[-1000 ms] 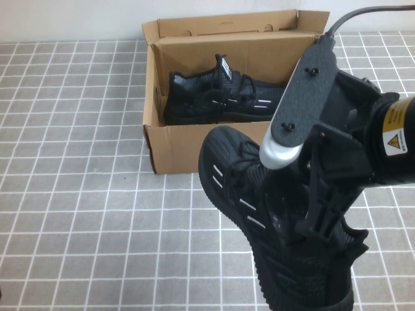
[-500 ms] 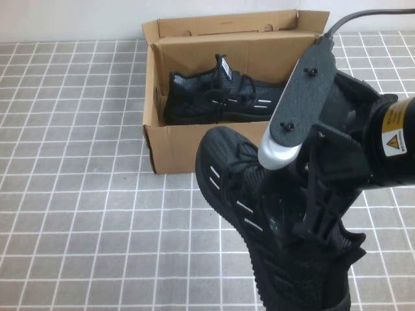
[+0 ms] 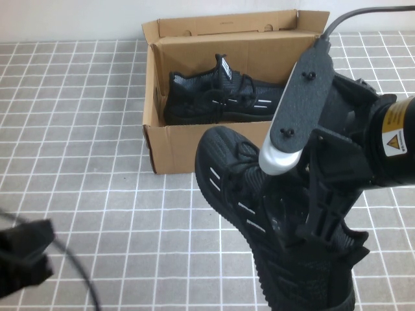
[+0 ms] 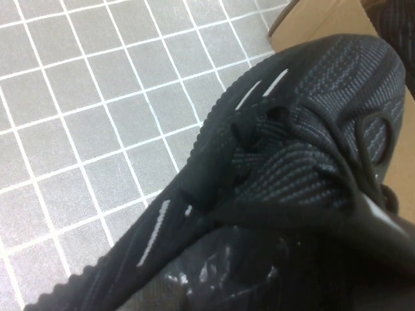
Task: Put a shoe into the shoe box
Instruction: Pick up the shoe from the table, then hand over the shoe
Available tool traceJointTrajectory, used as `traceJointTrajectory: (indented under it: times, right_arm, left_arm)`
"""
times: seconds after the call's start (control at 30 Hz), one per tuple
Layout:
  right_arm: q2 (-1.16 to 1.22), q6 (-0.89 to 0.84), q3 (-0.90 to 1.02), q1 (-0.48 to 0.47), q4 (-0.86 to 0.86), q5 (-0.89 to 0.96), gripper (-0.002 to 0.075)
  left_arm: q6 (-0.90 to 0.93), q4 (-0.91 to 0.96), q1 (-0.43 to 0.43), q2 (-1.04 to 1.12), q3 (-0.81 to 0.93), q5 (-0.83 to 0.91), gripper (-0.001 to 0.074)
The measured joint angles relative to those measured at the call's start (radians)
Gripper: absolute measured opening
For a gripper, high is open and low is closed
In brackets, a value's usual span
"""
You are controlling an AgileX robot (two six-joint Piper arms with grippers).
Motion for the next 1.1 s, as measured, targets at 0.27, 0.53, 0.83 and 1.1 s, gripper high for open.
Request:
traceJointTrajectory:
  times: [0.27, 0.53, 0.83, 1.1]
  right_arm:
    - [0.000, -0.002, 0.000, 0.000, 0.000, 0.023, -0.0006]
    - [0.000, -0.048, 0.000, 0.000, -0.002, 0.044, -0.0006]
    - [0.000, -0.392, 0.000, 0.000, 0.000, 0.047, -0.0006]
    - [0.000, -0.641, 0.000, -0.003, -0.005, -0.033, -0.0006]
  left_arm:
    - [0.346, -0.239, -0.004, 0.317, -0.255, 0.172, -0.0001]
    - [0.558, -0.325, -0.004, 0.612, -0.562, 0.445, -0.0001]
    - [0.866, -0.415, -0.004, 0.822, -0.794, 0.644, -0.0001]
    - [1.005, -0.423, -0.004, 0.844, -0.843, 0.652, -0.0001]
